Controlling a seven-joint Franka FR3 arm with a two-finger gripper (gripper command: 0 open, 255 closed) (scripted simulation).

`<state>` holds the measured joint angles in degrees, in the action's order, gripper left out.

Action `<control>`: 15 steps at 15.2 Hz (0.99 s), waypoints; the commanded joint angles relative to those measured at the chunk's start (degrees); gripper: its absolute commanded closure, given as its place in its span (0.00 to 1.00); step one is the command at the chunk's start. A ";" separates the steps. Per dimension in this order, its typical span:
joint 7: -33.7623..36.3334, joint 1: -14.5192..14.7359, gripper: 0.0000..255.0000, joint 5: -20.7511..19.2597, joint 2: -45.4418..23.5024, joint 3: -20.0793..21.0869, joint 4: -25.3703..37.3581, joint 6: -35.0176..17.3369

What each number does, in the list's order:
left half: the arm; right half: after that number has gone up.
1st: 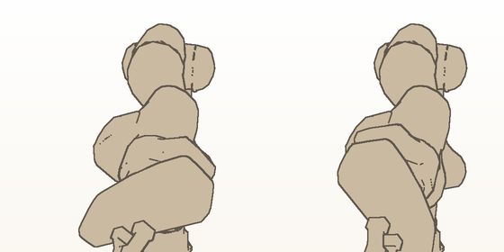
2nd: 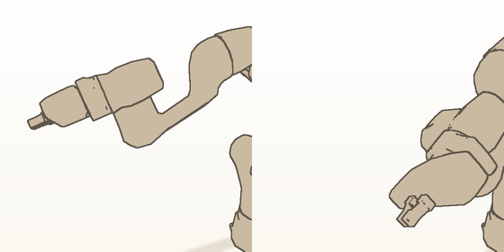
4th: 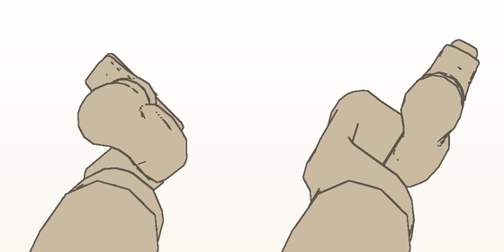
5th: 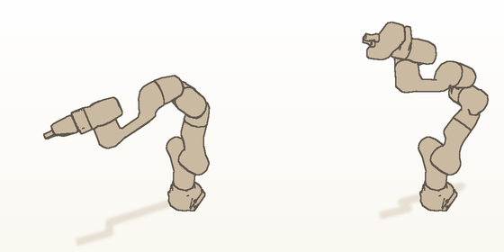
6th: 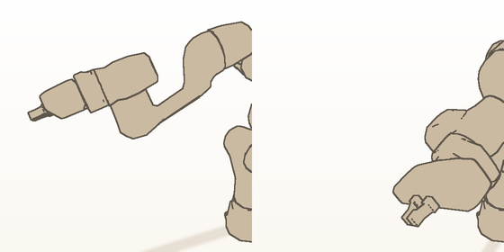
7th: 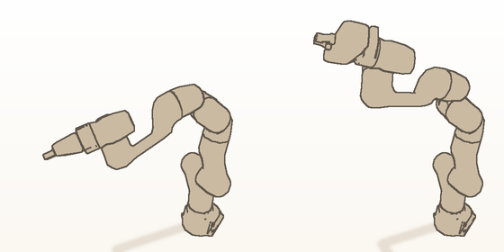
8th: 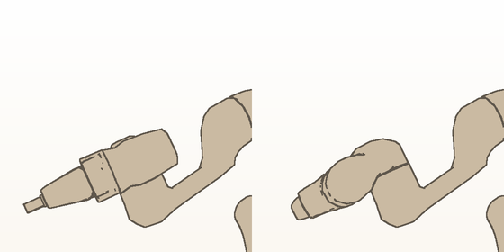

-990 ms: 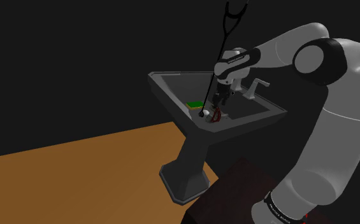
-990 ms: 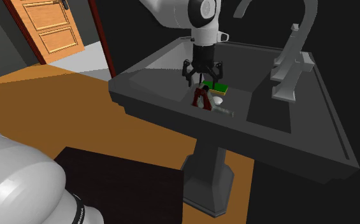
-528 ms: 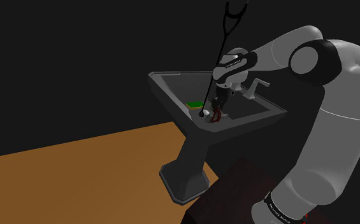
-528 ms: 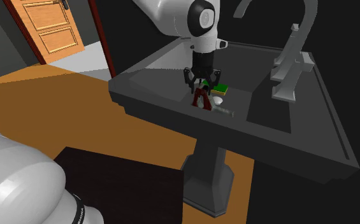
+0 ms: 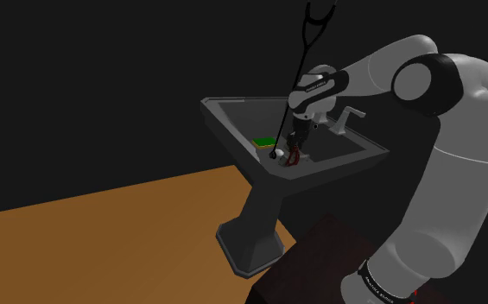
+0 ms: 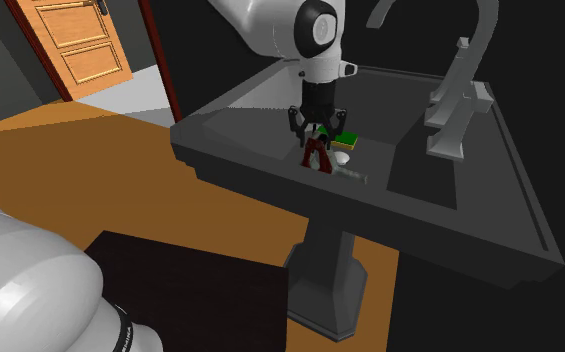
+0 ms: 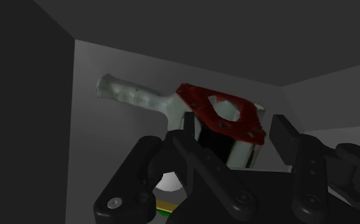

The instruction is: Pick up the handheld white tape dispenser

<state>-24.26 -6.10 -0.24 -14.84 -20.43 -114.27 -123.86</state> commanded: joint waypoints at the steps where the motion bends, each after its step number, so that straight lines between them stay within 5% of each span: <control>1: 0.03 0.03 1.00 -0.15 0.29 -0.05 0.38 0.86; 15: 0.55 0.58 1.00 -1.86 5.12 -0.49 5.55 10.60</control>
<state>-23.79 -5.59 -2.05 -9.89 -20.95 -109.44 -114.14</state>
